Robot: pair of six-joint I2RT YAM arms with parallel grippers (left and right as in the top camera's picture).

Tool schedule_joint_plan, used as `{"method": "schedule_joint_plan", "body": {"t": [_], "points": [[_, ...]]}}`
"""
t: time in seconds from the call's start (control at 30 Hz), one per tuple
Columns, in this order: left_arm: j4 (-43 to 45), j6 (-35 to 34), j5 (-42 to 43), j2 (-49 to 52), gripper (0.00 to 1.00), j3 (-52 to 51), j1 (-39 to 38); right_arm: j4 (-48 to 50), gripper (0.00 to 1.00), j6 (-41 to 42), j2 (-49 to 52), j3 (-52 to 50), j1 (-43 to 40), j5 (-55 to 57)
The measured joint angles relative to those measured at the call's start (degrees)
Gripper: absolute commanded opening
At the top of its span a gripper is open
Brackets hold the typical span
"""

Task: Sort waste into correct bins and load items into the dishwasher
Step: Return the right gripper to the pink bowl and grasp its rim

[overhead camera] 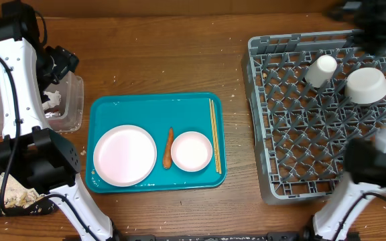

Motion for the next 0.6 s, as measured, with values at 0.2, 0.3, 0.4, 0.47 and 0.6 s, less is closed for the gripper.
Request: {"method": "schedule_joint_plan", "body": {"t": [0.2,0.3,0.4,0.47,0.6], "points": [[0.00,0.00,0.00,0.00,1.00,0.00,0.00,0.20,0.87,-0.55,0.00,-8.24,27.26,10.05],[0.02,0.00,-0.04,0.00,1.00,0.00,0.00,1.44,0.87,4.85,0.57,-17.97,38.84,18.75],[0.02,0.00,-0.09,0.00,1.00,0.00,0.00,4.79,0.86,9.66,0.61,-26.03,45.33,22.49],[0.02,0.00,-0.11,0.00,1.00,0.00,0.00,8.13,0.81,11.67,0.70,-30.82,48.33,23.61],[0.00,0.00,-0.20,0.00,1.00,0.00,0.00,14.12,0.74,13.33,0.72,-37.38,52.37,24.55]]}}
